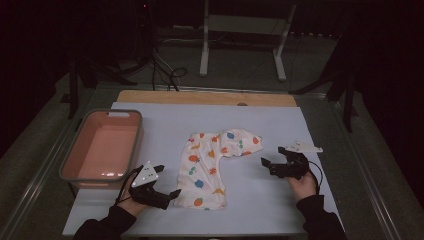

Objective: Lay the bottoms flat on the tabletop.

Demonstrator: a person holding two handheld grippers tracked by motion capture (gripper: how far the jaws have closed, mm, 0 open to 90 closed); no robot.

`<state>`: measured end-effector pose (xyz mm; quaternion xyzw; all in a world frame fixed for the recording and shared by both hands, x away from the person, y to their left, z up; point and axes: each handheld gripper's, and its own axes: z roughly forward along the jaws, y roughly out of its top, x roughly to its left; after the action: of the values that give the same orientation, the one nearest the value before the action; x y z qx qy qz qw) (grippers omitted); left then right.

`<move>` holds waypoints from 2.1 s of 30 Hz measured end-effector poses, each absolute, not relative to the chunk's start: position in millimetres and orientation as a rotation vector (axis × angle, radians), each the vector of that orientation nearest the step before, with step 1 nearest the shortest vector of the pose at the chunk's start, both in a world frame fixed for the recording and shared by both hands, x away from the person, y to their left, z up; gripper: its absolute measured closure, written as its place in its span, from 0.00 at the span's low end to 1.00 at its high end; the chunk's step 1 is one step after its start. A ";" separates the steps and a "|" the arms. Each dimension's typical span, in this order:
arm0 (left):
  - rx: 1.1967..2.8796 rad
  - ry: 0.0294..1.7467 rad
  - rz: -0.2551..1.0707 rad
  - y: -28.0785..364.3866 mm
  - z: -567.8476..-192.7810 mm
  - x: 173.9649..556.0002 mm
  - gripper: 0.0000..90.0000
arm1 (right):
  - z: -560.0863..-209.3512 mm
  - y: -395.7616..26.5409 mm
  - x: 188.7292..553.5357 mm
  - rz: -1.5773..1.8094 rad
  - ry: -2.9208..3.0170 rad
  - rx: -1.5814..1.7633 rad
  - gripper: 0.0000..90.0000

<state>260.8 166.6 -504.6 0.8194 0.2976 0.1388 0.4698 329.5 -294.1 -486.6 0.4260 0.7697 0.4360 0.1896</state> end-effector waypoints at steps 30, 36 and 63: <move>2.032 0.713 0.339 165.3 -506.8 260.3 0.01 | -521.5 -260.2 390.2 0.917 2.241 1.349 0.94; 2.034 0.710 0.339 164.8 -506.8 260.3 0.01 | -514.6 -259.1 384.1 0.931 2.232 1.311 1.00; 2.039 0.700 0.333 163.4 -506.4 259.9 0.01 | -517.7 -249.2 390.7 0.875 2.217 1.383 0.99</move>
<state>259.9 163.4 -506.4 0.8290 0.2847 0.1354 0.4619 390.7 -249.2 -517.7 0.4927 0.7895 0.3118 0.1917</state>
